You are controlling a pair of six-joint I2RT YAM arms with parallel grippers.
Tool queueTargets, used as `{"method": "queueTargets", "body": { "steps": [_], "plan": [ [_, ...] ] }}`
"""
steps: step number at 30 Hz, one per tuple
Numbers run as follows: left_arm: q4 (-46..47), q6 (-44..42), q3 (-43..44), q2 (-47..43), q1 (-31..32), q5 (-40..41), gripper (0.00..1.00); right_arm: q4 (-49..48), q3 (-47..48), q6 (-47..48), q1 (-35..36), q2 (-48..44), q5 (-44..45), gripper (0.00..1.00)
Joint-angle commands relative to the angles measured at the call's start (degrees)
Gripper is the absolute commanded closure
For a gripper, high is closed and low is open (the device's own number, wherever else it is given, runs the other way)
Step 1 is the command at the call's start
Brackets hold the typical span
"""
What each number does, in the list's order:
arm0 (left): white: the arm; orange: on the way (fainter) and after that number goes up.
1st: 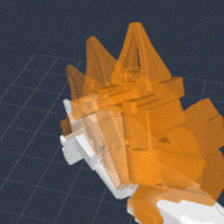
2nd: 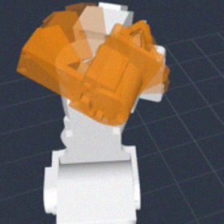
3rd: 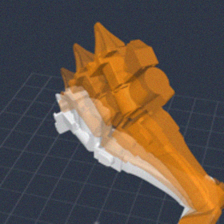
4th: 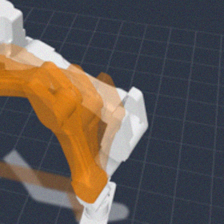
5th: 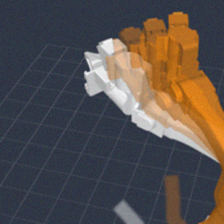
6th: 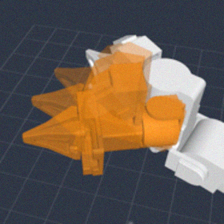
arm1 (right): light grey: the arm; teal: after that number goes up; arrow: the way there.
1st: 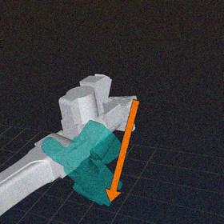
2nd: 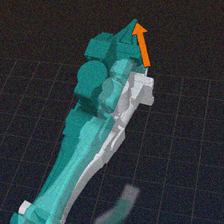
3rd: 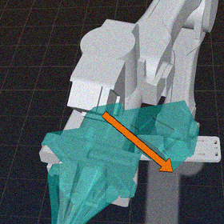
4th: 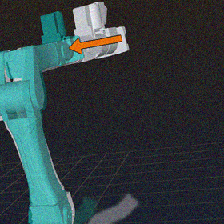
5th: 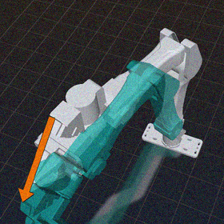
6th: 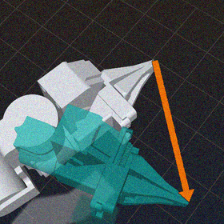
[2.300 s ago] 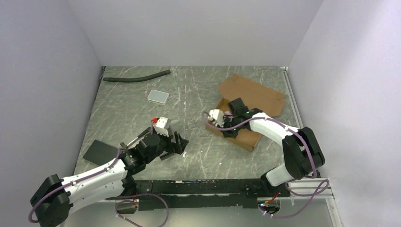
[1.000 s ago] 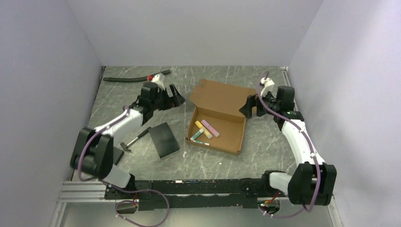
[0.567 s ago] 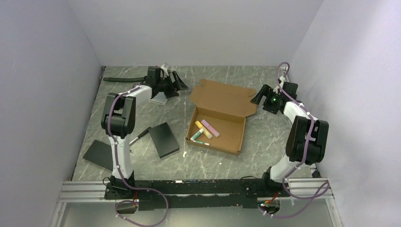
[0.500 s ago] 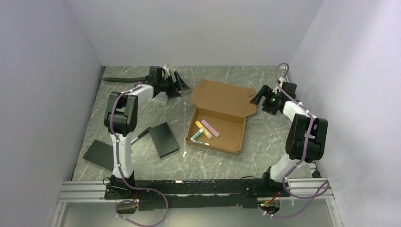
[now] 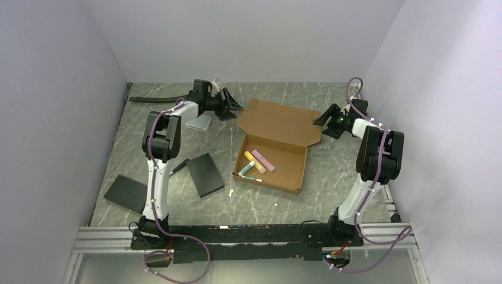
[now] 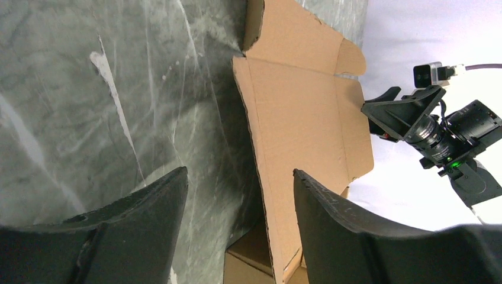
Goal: Fold the paper box
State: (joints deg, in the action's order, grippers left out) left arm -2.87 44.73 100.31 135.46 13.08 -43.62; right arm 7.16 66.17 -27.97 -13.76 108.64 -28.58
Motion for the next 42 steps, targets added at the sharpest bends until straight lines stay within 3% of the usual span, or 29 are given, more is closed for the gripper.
{"method": "queueTargets", "body": {
  "steps": [1,9,12,15,19,21,25,33,42],
  "plan": [
    [-4.3,-0.2,7.1,2.7,0.7,-2.0,0.32,-2.8,3.6,-2.7,-0.3,1.2,-2.7,0.31],
    [-10.1,-1.3,15.7,8.0,2.2,-2.4,0.47,-3.0,5.2,-2.8,-0.4,2.8,-4.1,0.35],
    [-8.3,-0.2,15.1,8.2,2.3,-2.7,0.67,-3.2,5.4,-3.0,-0.4,3.0,-4.5,0.39],
    [-7.0,0.5,14.5,8.1,2.3,-2.9,0.87,-3.5,5.4,-3.1,-0.4,3.4,-4.9,0.48],
    [-4.0,1.0,12.6,6.6,2.3,-2.7,0.99,-3.5,6.4,-3.3,-0.3,4.4,-3.6,0.73],
    [-1.8,1.0,10.7,4.9,2.3,-2.2,1.00,-3.7,7.1,-3.2,-0.3,4.9,-3.3,0.86],
    [5.8,0.8,3.9,-0.4,2.3,-0.2,1.00,-6.6,4.8,-2.6,-0.5,2.5,-5.9,0.94],
    [25.6,-1.0,-19.1,-16.0,2.7,6.7,1.00,-26.6,-9.1,-2.7,-0.5,-14.2,-12.9,1.00],
    [39.5,-9.3,-39.1,-31.3,6.6,19.6,1.00,-39.5,-21.8,1.3,1.7,-27.0,-9.9,1.00]
  ]
}}
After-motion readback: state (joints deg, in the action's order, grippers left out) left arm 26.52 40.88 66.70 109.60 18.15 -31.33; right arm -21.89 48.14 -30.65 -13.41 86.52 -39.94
